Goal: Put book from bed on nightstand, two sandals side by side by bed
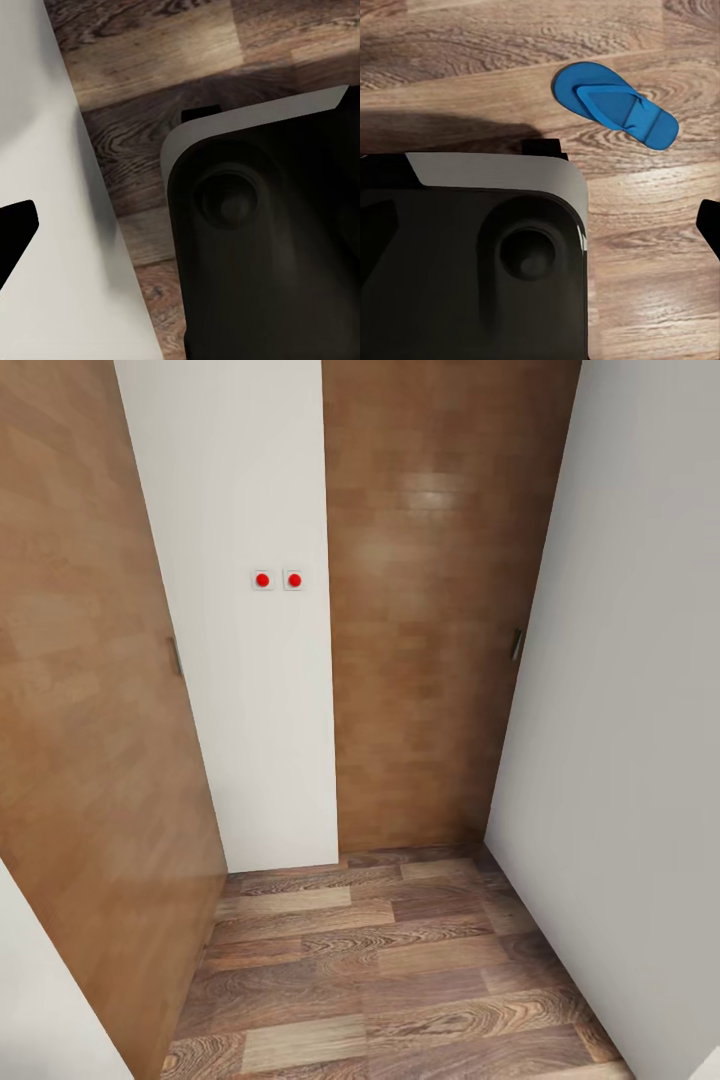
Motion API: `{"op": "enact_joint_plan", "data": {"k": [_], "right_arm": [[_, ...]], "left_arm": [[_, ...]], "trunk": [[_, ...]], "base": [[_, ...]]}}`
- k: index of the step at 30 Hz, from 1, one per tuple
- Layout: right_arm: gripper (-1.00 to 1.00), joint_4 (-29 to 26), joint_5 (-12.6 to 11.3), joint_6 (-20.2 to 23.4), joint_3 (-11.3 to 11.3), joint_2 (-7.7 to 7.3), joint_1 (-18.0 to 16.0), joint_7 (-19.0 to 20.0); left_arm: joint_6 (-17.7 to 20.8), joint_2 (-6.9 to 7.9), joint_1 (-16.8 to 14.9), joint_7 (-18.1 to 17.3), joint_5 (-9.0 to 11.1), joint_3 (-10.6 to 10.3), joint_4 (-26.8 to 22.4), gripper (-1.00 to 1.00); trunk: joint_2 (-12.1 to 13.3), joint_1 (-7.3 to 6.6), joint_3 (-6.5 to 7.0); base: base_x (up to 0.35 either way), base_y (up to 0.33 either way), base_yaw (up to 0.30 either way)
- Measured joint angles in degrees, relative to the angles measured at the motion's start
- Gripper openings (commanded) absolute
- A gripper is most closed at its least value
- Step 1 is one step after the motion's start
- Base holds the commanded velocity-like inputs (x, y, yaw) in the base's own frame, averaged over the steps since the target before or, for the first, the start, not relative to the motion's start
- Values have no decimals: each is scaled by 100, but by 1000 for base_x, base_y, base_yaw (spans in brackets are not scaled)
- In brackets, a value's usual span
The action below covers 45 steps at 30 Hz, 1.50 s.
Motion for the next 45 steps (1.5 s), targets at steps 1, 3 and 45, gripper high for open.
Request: {"op": "enact_joint_plan", "data": {"k": [1, 3, 45], "right_arm": [[100, 0, 0, 0, 0, 0, 0, 0], [100, 0, 0, 0, 0, 1, 0, 0], [100, 0, 0, 0, 0, 1, 0, 0]], "left_arm": [[0, 0, 0, 0, 0, 0, 0, 100], [0, 0, 0, 0, 0, 0, 0, 100], [-1, 2, 0, 0, 0, 0, 0, 100]], "trunk": [[0, 0, 0], [0, 0, 0], [0, 0, 0]], "base": [[-2, -5, 0], [-2, -4, 0], [-7, 0, -61]]}}
